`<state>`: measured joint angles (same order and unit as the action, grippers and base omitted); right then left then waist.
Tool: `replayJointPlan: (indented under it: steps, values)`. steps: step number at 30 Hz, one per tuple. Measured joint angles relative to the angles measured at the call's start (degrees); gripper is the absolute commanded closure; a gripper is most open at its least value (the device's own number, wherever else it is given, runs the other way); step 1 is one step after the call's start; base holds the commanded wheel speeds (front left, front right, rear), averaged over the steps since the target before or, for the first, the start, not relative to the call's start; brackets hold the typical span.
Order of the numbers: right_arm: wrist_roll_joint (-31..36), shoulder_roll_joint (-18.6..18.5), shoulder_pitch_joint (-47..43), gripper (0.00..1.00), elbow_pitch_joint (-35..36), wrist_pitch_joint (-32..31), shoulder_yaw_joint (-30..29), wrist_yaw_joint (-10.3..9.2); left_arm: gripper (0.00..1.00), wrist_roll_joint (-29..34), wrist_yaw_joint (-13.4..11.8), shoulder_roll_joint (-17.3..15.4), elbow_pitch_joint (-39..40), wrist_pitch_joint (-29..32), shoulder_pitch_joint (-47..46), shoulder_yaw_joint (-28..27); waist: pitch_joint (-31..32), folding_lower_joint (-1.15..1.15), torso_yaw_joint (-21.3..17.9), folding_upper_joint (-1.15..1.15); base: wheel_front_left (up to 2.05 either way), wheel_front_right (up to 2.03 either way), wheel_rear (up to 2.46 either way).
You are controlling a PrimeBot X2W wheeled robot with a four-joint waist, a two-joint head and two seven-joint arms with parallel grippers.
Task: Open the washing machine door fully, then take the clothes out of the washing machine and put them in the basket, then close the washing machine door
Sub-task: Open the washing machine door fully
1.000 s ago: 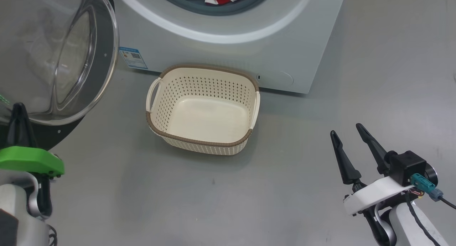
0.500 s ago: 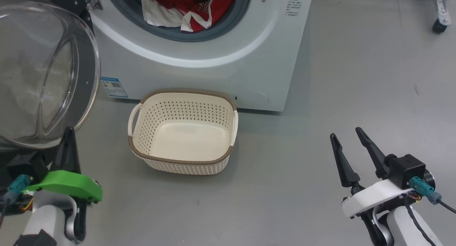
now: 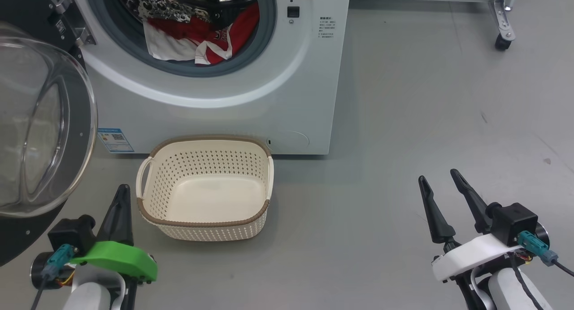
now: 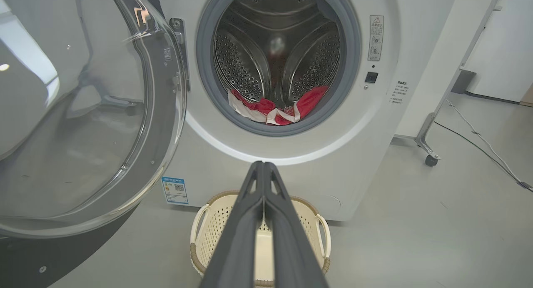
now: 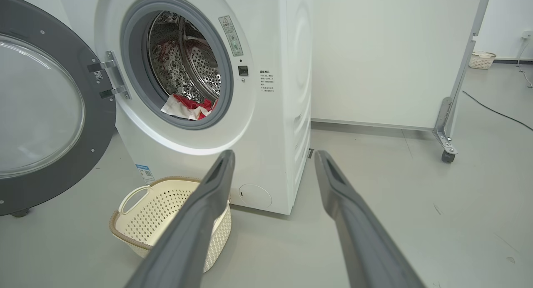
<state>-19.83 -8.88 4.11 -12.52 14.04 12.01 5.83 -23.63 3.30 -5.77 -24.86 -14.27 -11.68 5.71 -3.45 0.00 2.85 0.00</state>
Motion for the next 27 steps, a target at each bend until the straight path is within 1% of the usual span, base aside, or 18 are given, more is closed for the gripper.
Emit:
replayJointPlan:
  steps: [8, 9, 10, 11, 12, 13, 27]
  values:
    - [0.0, 0.0, -0.8, 0.00, 1.2, 0.2, -0.9, -0.44, 1.00, 1.1, 0.0, 0.9, 2.3, 0.0, 1.4, 1.6, 0.5, 0.00, -1.4, 0.00, 0.00, 0.00, 0.00]
    - [0.0, 0.1, -1.0, 0.00, 1.4, 0.2, -1.0, -0.44, 0.99, 1.1, 0.0, 1.0, 2.7, 0.0, 1.5, 1.7, 0.4, 0.00, -1.4, 0.00, 0.00, 0.00, 0.00]
    - [0.0, 0.1, -1.1, 0.00, 1.5, 0.2, -1.0, -0.44, 0.68, 1.1, 0.0, 1.1, 3.1, 0.0, 1.7, 1.8, 0.4, 0.00, -1.5, 0.00, 0.00, 0.00, 0.00]
    - [0.0, 0.1, -1.1, 0.00, 1.6, 0.2, -1.1, -0.44, 0.44, 1.1, 0.0, 1.2, 3.1, 0.0, 2.0, 2.0, 0.3, 0.00, -1.5, 0.00, 0.00, 0.00, 0.00]
    - [0.0, 0.2, -1.1, 0.00, 1.8, 0.2, -1.2, -0.44, 0.10, 1.1, 0.0, 1.2, 3.1, 0.0, 2.3, 2.1, 0.2, 0.00, -1.6, 0.00, 0.00, 0.00, 0.00]
    - [0.0, 0.3, -1.1, 0.00, 2.0, 0.2, -1.4, -0.44, 0.00, 1.1, 0.0, 1.3, 3.1, 0.0, 2.6, 2.2, 0.1, 0.00, -1.6, 0.00, 0.00, 0.00, 0.00]
    - [0.1, 0.7, -1.1, 0.00, 3.3, 0.2, -2.4, -0.44, 0.00, 1.8, -0.2, 1.7, 5.3, -0.1, 3.3, 2.8, -1.0, 0.00, -2.1, 0.00, 0.00, 0.00, 0.00]
